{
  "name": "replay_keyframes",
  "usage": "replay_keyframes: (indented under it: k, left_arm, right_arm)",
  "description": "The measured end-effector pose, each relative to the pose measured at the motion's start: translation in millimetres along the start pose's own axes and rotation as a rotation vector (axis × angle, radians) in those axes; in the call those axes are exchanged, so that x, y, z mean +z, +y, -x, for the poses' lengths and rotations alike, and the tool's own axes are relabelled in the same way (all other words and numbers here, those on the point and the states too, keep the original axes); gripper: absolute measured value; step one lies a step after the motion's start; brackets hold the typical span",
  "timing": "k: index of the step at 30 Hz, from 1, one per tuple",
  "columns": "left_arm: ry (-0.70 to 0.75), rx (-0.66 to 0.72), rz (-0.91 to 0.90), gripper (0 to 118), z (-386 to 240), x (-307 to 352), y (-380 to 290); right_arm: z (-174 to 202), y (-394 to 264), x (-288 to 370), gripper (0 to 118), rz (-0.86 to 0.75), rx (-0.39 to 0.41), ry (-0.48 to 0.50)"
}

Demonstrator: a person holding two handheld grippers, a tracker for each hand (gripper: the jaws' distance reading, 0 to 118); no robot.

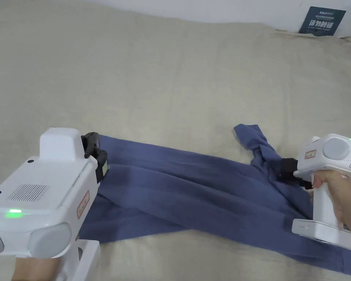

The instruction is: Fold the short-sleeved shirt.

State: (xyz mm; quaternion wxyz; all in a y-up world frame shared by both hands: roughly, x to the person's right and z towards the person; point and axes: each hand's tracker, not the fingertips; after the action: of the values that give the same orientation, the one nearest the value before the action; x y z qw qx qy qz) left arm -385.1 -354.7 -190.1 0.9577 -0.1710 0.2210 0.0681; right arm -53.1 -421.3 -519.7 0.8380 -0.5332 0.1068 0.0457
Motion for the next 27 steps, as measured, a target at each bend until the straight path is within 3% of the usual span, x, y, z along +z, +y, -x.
replay_keyframes:
  k: [3,7,8,10,12,14,20,27]
  left_arm:
    - [0.012,-0.012,0.018,0,1.4,-6.0,0.0]
    - [0.031,-0.011,0.058,0,6.5,-19.6,6.5]
    - [0.031,-0.010,0.065,5,8.2,-23.6,10.2]
    - [0.027,-0.002,0.106,39,13.2,-34.3,22.1]
    - [0.004,0.020,0.145,84,18.6,-46.4,34.3]
    - [-0.011,0.050,0.191,107,25.2,-62.1,47.7]
    - [-0.035,0.142,0.327,117,46.3,-110.8,77.0]
    - [0.021,0.035,0.615,116,62.2,-186.6,65.7]
  right_arm:
    - [0.3,-1.1,-2.9,4,0.031,-0.008,-0.015]
    - [-5.6,1.8,9.3,4,-0.005,-0.033,0.011]
    - [-5.6,3.2,15.2,4,-0.025,-0.025,0.012]
    - [-5.2,8.6,31.1,4,-0.079,-0.001,0.024]
    - [-7.0,14.6,43.7,4,-0.108,-0.001,0.035]
    - [-7.6,21.3,58.3,4,-0.135,0.003,0.045]
    - [-9.2,31.5,78.7,4,-0.173,0.015,0.055]
    - [-5.2,25.8,79.9,4,-0.173,0.018,0.075]
